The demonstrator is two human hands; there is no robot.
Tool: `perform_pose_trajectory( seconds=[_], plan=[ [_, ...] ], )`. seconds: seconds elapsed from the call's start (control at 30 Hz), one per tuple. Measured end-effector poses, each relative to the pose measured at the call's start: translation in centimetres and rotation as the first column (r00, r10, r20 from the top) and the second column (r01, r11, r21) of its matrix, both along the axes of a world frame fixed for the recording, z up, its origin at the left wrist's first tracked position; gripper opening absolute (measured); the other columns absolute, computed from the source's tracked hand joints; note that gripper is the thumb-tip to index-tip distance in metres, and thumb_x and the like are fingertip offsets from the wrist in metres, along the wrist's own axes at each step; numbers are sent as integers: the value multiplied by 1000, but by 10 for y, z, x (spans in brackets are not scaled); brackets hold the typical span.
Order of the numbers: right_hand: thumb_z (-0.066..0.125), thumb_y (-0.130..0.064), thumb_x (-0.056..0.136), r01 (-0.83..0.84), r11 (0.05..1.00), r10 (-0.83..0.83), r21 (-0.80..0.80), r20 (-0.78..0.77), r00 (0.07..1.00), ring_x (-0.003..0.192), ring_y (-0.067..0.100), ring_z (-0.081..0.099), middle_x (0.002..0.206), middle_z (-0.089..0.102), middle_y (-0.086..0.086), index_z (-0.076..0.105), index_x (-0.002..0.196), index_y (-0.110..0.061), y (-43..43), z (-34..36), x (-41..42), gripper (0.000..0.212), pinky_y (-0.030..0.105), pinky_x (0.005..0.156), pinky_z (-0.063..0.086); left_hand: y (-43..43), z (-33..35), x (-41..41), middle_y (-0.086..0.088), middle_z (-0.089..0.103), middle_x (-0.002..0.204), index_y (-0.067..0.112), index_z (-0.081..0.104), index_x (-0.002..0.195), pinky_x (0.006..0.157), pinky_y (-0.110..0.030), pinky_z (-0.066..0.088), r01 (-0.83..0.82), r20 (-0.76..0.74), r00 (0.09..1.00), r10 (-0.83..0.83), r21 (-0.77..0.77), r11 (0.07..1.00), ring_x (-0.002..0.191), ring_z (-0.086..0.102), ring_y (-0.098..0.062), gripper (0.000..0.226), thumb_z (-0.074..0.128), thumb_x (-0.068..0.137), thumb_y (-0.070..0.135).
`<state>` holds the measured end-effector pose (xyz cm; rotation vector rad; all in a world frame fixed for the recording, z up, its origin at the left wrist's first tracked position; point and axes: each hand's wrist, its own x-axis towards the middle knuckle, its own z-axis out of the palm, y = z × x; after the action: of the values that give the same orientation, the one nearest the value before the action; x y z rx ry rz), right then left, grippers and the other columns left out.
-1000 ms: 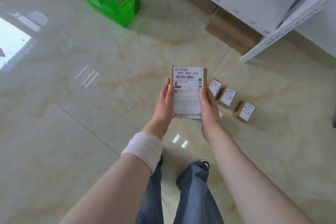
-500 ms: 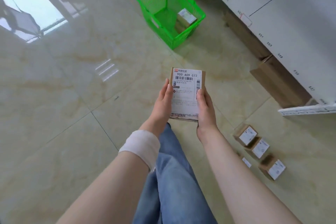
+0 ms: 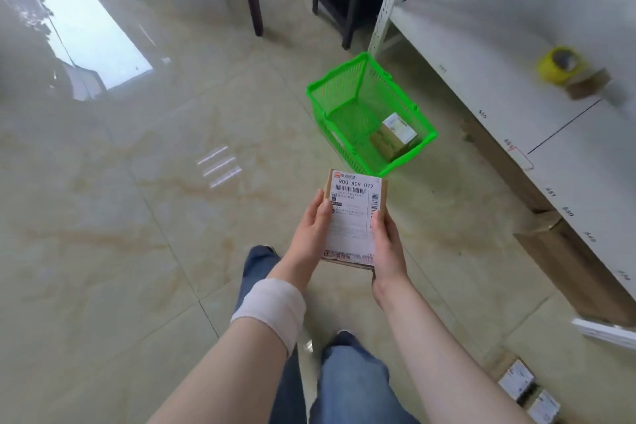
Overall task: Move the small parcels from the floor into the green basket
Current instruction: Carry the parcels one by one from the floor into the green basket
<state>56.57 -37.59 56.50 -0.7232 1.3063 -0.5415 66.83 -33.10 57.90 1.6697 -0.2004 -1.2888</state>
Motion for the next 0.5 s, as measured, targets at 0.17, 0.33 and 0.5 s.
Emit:
perform_pose_trajectory(
  seconds=[0.17, 0.33, 0.5],
  plan=[
    [44, -40, 95, 64, 998, -64, -4, -9, 998, 105, 23, 64, 126, 63, 8, 47, 135, -19, -52, -14, 72, 45, 34, 77, 56, -66, -10, 79, -2, 40, 148, 18, 27, 147, 98, -20, 37, 88, -61, 994, -91, -41, 995, 132, 44, -16, 55, 45, 95, 27],
    [44, -34, 96, 163, 987, -163, -1, -18, 987, 101, 23, 64, 128, 61, 13, 43, 137, -15, -116, -18, 114, 45, 35, 78, 54, -139, -16, 126, -5, 46, 145, 18, 29, 146, 89, -13, 45, 226, -69, 971, -228, -28, 974, 130, 47, -18, 54, 45, 96, 27],
    [45, -30, 96, 242, 970, -240, 32, -41, 970, 96, 15, 63, 126, 61, 8, 40, 140, -16, -205, -54, 141, 46, 25, 73, 55, -242, -53, 158, -4, 48, 143, 19, 36, 143, 112, -40, 35, 335, -6, 942, -335, 13, 942, 131, 47, -17, 64, 52, 86, 44]
  ],
)
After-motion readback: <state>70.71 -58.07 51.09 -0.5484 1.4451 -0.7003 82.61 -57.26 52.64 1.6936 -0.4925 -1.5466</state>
